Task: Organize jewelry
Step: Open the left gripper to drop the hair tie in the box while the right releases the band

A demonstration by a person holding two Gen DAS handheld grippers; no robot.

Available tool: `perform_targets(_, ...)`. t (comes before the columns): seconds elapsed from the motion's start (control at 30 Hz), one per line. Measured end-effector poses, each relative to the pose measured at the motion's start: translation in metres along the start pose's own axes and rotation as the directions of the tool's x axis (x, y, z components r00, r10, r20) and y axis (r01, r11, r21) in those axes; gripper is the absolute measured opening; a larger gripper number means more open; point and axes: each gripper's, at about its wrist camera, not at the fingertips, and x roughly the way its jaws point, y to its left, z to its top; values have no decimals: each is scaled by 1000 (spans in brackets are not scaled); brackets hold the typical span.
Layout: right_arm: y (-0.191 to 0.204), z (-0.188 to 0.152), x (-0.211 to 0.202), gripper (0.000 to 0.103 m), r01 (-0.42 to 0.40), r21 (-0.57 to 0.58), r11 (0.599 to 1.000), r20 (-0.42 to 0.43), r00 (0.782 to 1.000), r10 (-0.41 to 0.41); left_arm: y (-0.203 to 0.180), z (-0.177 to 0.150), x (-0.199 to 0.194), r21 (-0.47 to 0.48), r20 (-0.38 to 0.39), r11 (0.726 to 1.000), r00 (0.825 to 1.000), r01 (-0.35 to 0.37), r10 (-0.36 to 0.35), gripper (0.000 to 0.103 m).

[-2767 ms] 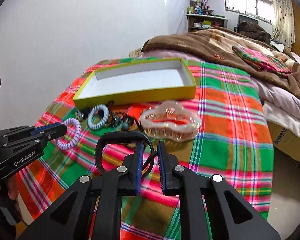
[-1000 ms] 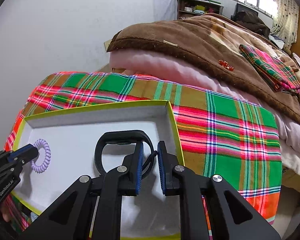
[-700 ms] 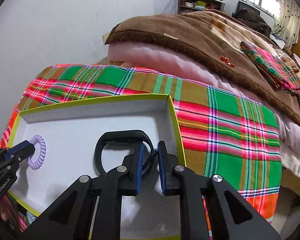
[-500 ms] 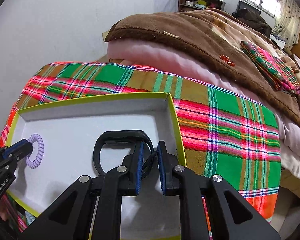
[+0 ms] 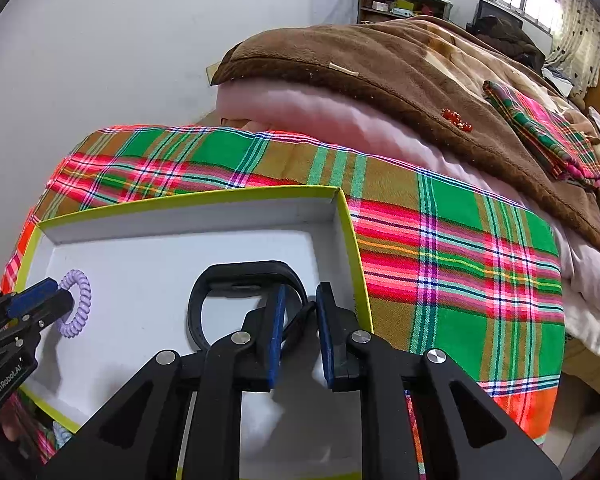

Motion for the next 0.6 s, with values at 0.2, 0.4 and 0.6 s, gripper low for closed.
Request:
perform_targets(0.2,-1,0,-2,18,-6,8,1000,11,1000,6,1,-1,-1,0,-7,1000,1000,-11,11,37)
perform_targets(0.4,1,-1,-14,30,-35,4,999,47,998,35,1,-3,-11,-2,6,1000,1000,-17,17,44)
perform_targets(0.6,4,-4,-40,30,-52,12,999,100,994,51,-5,-7,-39,-2,54,1000,999,-2,2,50)
